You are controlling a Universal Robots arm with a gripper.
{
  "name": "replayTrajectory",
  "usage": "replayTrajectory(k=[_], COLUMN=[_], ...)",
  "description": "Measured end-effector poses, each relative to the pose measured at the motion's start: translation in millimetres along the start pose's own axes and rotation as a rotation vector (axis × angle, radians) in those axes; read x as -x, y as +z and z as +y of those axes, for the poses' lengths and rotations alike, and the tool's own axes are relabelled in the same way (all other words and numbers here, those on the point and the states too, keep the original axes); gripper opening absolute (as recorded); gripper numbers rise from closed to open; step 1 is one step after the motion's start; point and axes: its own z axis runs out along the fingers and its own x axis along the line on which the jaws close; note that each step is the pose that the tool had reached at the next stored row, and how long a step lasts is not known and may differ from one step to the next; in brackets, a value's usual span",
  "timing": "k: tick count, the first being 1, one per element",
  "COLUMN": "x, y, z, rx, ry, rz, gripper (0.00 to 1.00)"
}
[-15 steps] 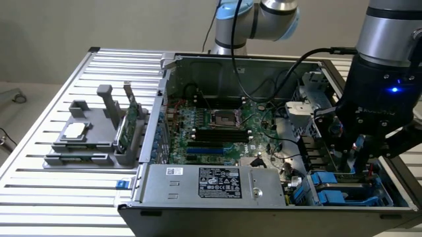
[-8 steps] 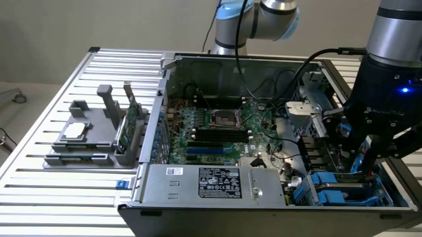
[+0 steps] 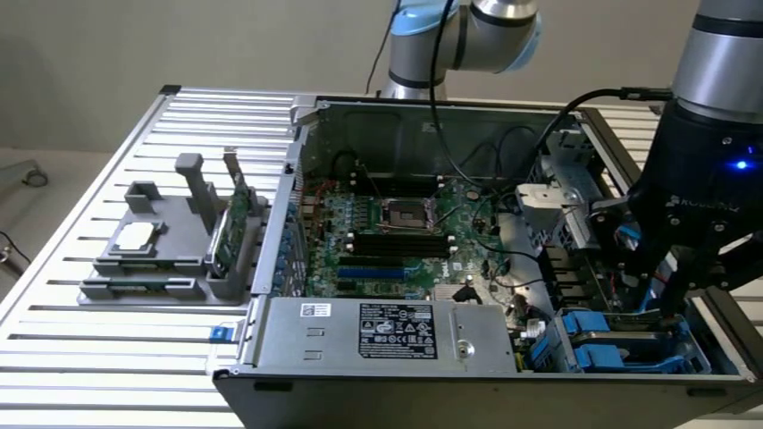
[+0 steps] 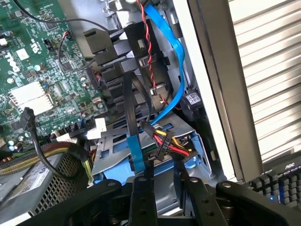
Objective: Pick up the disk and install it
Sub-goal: 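Insert the first disk wire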
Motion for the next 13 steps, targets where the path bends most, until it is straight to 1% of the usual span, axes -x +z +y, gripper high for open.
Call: replayTrajectory(k=[13], x=[17.4], y=[3.5], z=[0.3], rx=[-0.0031], ry=[0.009], rz=[0.0042], gripper=[0.31])
